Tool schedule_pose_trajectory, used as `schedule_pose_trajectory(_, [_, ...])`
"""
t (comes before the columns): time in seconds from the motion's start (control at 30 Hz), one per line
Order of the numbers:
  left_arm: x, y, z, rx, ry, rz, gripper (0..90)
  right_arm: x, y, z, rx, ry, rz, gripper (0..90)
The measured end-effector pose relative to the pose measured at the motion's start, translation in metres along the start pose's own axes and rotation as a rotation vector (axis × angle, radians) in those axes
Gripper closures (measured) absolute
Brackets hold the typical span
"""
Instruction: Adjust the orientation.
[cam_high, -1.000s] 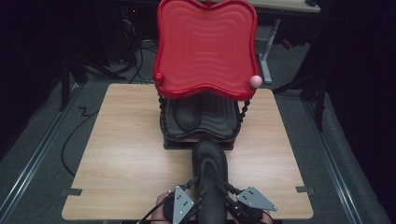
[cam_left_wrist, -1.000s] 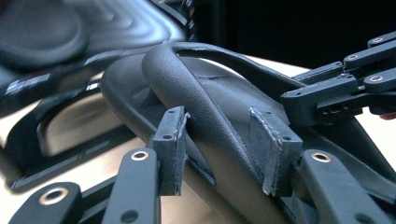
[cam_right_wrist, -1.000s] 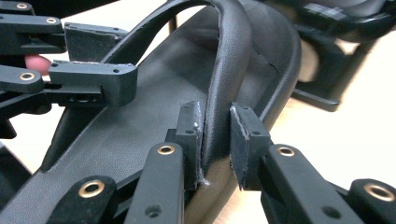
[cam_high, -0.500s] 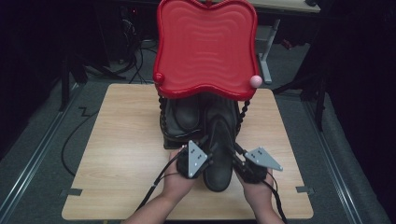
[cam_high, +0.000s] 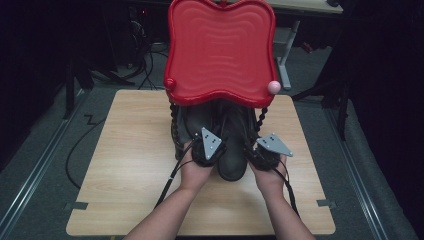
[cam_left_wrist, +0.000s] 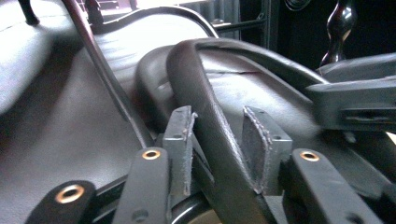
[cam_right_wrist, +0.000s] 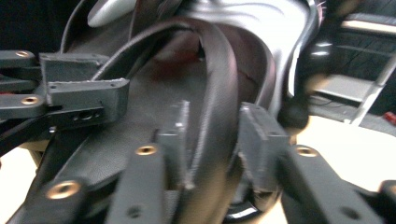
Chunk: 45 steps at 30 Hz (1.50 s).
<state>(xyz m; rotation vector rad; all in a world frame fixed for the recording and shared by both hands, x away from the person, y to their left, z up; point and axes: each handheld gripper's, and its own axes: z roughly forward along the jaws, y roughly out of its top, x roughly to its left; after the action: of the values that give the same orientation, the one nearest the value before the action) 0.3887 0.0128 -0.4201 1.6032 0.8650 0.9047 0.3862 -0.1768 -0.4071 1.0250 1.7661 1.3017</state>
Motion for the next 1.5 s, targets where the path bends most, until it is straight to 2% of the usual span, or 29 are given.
schedule_pose_trajectory(0.07, [-0.003, 0.000, 0.000, 0.004, 0.001, 0.007, 65.2, 0.000, -0.004, -0.015, -0.013, -0.001, 0.013, 54.3])
schedule_pose_trajectory(0.13, [-0.005, 0.000, 0.001, 0.005, 0.008, 0.013, 65.1, 0.003, -0.014, -0.035, -0.022, 0.021, 0.033, 54.4])
schedule_pose_trajectory(0.2, [-0.005, 0.000, 0.001, 0.006, 0.012, 0.005, 65.4, 0.009, -0.027, -0.054, -0.008, 0.047, 0.048, 56.2])
schedule_pose_trajectory(0.23, [-0.005, 0.001, 0.001, 0.005, 0.011, 0.003, 65.6, 0.018, -0.042, -0.070, 0.011, 0.071, 0.043, 60.9])
schedule_pose_trajectory(0.3, [-0.006, 0.001, 0.001, 0.004, 0.014, 0.006, 65.6, 0.022, -0.049, -0.076, 0.019, 0.075, 0.030, 62.7])
schedule_pose_trajectory(0.37, [-0.006, 0.001, 0.001, 0.005, 0.017, 0.006, 65.7, 0.029, -0.057, -0.082, 0.050, 0.093, 0.002, 65.3])
schedule_pose_trajectory(0.47, [-0.007, 0.001, 0.000, 0.011, 0.021, 0.011, 65.8, 0.040, -0.066, -0.090, 0.061, 0.127, -0.021, 69.4])
schedule_pose_trajectory(0.53, [-0.007, 0.001, 0.000, 0.010, 0.022, 0.008, 65.8, 0.049, -0.071, -0.091, 0.081, 0.170, -0.010, 72.8])
schedule_pose_trajectory(0.57, [-0.007, 0.001, 0.000, 0.010, 0.021, 0.006, 65.8, 0.061, -0.075, -0.089, 0.111, 0.202, -0.049, 77.3])
schedule_pose_trajectory(0.6, [-0.007, 0.001, 0.000, 0.011, 0.021, 0.004, 65.8, 0.061, -0.075, -0.089, 0.111, 0.202, -0.049, 77.3])
schedule_pose_trajectory(0.67, [-0.007, 0.001, 0.000, 0.010, 0.020, 0.004, 65.9, 0.074, -0.080, -0.085, 0.131, 0.231, -0.091, 83.7])
schedule_pose_trajectory(0.7, [-0.007, 0.001, 0.000, 0.010, 0.021, 0.004, 65.9, 0.078, -0.081, -0.082, 0.143, 0.234, -0.106, 88.0])
schedule_pose_trajectory(0.77, [-0.006, 0.001, 0.000, 0.008, 0.021, 0.000, 66.1, 0.083, -0.081, -0.076, 0.156, 0.228, -0.118, 89.8])
schedule_pose_trajectory(0.8, [-0.006, 0.001, 0.000, 0.008, 0.022, -0.001, 66.2, 0.083, -0.080, -0.072, 0.151, 0.199, -0.117, 89.9])
schedule_pose_trajectory(0.97, [-0.004, 0.002, 0.001, 0.000, 0.031, -0.018, 65.9, 0.073, -0.076, -0.066, 0.148, 0.157, -0.102, 89.8])
schedule_pose_trajectory(1.13, [-0.002, 0.003, -0.001, -0.005, 0.032, -0.018, 64.0, 0.062, -0.073, -0.059, 0.146, 0.143, -0.067, 89.3])
schedule_pose_trajectory(1.37, [-0.004, 0.004, -0.025, -0.055, 0.006, -0.034, 60.4, 0.054, -0.068, -0.049, 0.132, 0.141, -0.053, 87.3])
schedule_pose_trajectory(1.5, [-0.003, -0.003, -0.043, -0.066, 0.000, -0.009, 59.4, 0.053, -0.065, -0.041, 0.128, 0.133, -0.041, 87.2])
